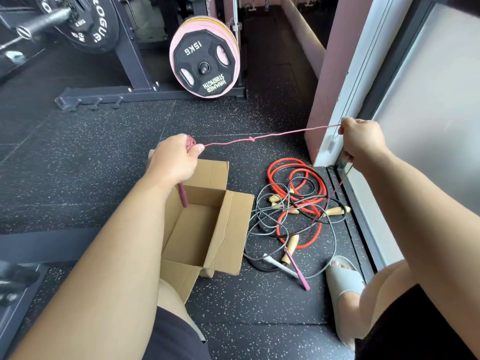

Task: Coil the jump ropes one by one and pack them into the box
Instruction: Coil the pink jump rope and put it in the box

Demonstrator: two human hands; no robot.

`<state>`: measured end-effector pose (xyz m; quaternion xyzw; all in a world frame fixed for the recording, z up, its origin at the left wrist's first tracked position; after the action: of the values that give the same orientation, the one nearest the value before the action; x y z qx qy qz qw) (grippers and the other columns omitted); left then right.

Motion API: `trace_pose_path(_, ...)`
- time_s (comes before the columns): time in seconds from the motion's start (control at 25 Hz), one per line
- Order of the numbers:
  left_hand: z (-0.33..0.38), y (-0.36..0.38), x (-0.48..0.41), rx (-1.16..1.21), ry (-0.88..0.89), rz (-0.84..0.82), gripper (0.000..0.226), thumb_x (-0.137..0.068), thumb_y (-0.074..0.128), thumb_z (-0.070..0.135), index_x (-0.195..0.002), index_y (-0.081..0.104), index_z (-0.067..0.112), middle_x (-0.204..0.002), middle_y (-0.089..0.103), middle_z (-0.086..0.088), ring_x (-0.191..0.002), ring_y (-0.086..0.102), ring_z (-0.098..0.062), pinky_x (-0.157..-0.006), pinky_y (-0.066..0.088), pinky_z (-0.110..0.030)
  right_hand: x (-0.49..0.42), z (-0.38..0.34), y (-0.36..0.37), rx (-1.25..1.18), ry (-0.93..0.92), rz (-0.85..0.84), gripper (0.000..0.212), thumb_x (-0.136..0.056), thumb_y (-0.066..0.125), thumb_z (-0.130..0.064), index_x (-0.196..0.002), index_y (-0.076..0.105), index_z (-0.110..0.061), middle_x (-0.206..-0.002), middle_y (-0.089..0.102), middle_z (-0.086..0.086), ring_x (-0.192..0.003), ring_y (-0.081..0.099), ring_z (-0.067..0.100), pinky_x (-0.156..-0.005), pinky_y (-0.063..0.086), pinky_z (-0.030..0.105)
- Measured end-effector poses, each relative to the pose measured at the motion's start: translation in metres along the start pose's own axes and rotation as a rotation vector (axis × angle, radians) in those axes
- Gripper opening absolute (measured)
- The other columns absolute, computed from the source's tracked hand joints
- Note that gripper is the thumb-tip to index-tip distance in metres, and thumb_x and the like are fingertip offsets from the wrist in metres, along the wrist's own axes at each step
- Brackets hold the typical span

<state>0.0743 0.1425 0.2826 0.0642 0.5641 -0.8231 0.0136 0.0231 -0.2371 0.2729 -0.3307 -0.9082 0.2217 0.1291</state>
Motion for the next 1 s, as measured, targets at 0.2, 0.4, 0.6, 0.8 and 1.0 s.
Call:
trace_pose_path(0.2, -0.002, 0.0, 0.004, 0.135, -0.053, -0.013, 0.034, -0.097, 0.05, 0.046, -0.087, 0.059, 0.014, -0.084, 0.062, -0.001, -0.087, 0.059, -0.031, -0.068, 0.039, -0.036, -0.007, 0.015, -0.006, -0.023, 0.107, -0.021, 0.031, -0.091, 0.047, -0.033, -0.064, 0.048, -0.018, -0.064, 0.048, 0.008, -0.051, 0.043, 0.025, -0.055, 0.041, 0.031)
trace_pose_path(0.4, 0.004, -0.005, 0.009, 0.305, -0.014, -0.048, 0.032, -0.094, 0.054, 0.045, -0.076, 0.056, 0.018, -0.074, 0.06, 0.001, -0.073, 0.057, -0.024, -0.066, 0.042, -0.037, -0.017, 0.031, 0.015, 0.718, -0.102, -0.254, 0.063, -0.092, 0.042, -0.063, -0.084, 0.073, -0.009, -0.079, 0.063, 0.016, -0.075, 0.059, 0.034, -0.077, 0.049, 0.035)
trace_pose_path(0.6, 0.028, 0.005, 0.021, 0.32, 0.157, -0.115, 0.033, -0.096, 0.056, 0.042, -0.075, 0.055, 0.017, -0.07, 0.055, 0.004, -0.068, 0.052, -0.019, -0.065, 0.041, -0.036, 0.038, 0.013, 0.056, 0.38, -0.301, -0.593, 0.062, -0.098, 0.029, -0.069, -0.09, 0.073, -0.026, -0.098, 0.074, -0.005, -0.101, 0.069, 0.02, -0.104, 0.047, 0.048)
trace_pose_path(0.8, 0.041, 0.011, 0.026, 0.311, 0.219, -0.114, 0.034, -0.096, 0.056, 0.041, -0.075, 0.055, 0.014, -0.068, 0.054, 0.003, -0.068, 0.053, -0.022, -0.063, 0.039, -0.035, 0.11, -0.021, 0.085, -0.149, -0.36, -0.958, 0.041, -0.1, 0.051, -0.043, -0.123, 0.066, -0.012, -0.118, 0.073, 0.002, -0.108, 0.066, 0.01, -0.088, 0.047, 0.017)
trace_pose_path(1.0, 0.048, 0.013, 0.029, 0.338, 0.243, -0.077, 0.033, -0.095, 0.057, 0.042, -0.081, 0.061, 0.012, -0.074, 0.064, -0.002, -0.074, 0.059, -0.025, -0.069, 0.045, -0.038, 0.116, -0.01, 0.113, -0.176, -0.404, -0.865, 0.033, -0.089, 0.073, -0.033, -0.11, 0.065, -0.009, -0.099, 0.073, 0.008, -0.087, 0.062, 0.011, -0.09, 0.051, 0.034)
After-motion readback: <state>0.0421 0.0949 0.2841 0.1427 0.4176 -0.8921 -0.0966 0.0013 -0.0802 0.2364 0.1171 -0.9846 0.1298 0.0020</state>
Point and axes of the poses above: each hand's wrist, its own x-axis away from the middle knuckle, its own y-axis out of the palm, z = x × y, the point moved 4 cm from there along -x, towards the middle knuckle
